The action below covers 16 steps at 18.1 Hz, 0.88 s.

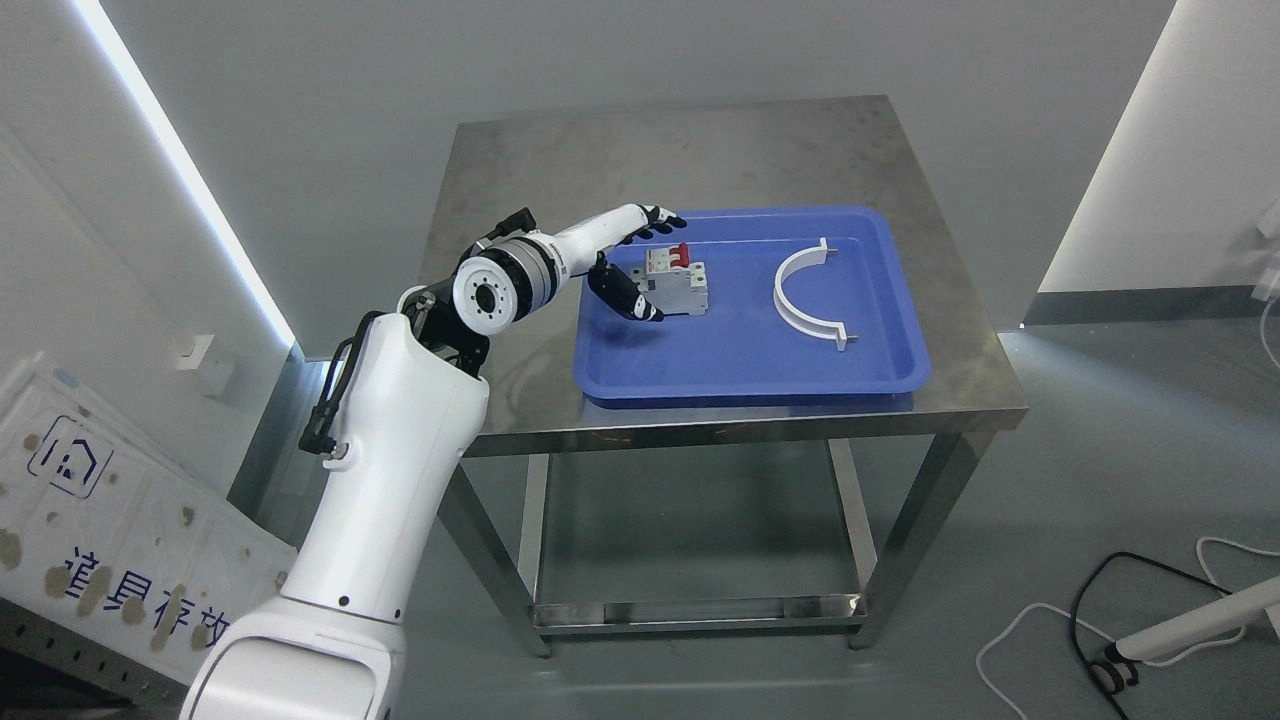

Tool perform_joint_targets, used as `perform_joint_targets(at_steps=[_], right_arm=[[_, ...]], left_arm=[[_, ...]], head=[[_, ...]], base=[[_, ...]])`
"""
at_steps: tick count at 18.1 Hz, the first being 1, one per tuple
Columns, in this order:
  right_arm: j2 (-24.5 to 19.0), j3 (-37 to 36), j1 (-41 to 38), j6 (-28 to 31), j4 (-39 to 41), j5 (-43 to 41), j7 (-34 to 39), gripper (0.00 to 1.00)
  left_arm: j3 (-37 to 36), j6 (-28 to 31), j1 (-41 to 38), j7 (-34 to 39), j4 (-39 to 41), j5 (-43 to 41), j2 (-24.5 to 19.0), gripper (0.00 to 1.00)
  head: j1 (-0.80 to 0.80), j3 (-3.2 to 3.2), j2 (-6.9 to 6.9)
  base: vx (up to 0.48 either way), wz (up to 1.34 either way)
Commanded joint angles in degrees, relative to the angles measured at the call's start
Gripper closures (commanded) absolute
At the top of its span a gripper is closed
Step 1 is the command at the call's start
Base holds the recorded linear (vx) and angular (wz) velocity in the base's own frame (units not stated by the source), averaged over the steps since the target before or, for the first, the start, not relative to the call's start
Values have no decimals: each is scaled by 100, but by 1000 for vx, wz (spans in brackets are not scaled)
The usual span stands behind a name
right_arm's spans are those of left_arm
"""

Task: Place circuit breaker on shelf
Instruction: 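Close the left hand around the circuit breaker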

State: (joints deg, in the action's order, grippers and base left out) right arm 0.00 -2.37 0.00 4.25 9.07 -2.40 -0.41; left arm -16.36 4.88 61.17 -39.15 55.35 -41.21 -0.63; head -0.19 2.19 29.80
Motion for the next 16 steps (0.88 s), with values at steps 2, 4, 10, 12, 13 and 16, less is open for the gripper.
perform_joint_targets(at_steps=[2,4,10,12,13,16], right_arm=[[100,0,-97,-152,-2,3,24,0],[100,0,-97,-152,-2,3,24,0],[100,0,-97,-152,7,3,24,0],[100,0,-97,-152,-2,3,24,0],[100,0,-97,-152,-2,-6,24,0],[100,0,-97,-152,-2,3,24,0]], left_arm=[[-570,-31,115,22,-903,-106,-37,27],[-492,-57,115,83,-903,-97,-37,34],[-149,-488,106,224,-877,-89,-37,62],[-9,-672,97,233,-859,-62,-37,74],[88,-786,89,250,-859,-71,-37,82],[448,-1006,71,268,-850,-54,-37,94]], head=[[0,0,0],[0,0,0],[0,0,0],[0,0,0],[0,0,0],[0,0,0]], base=[[20,-8],[22,-20],[31,-18],[39,-32],[39,-31],[50,-35]])
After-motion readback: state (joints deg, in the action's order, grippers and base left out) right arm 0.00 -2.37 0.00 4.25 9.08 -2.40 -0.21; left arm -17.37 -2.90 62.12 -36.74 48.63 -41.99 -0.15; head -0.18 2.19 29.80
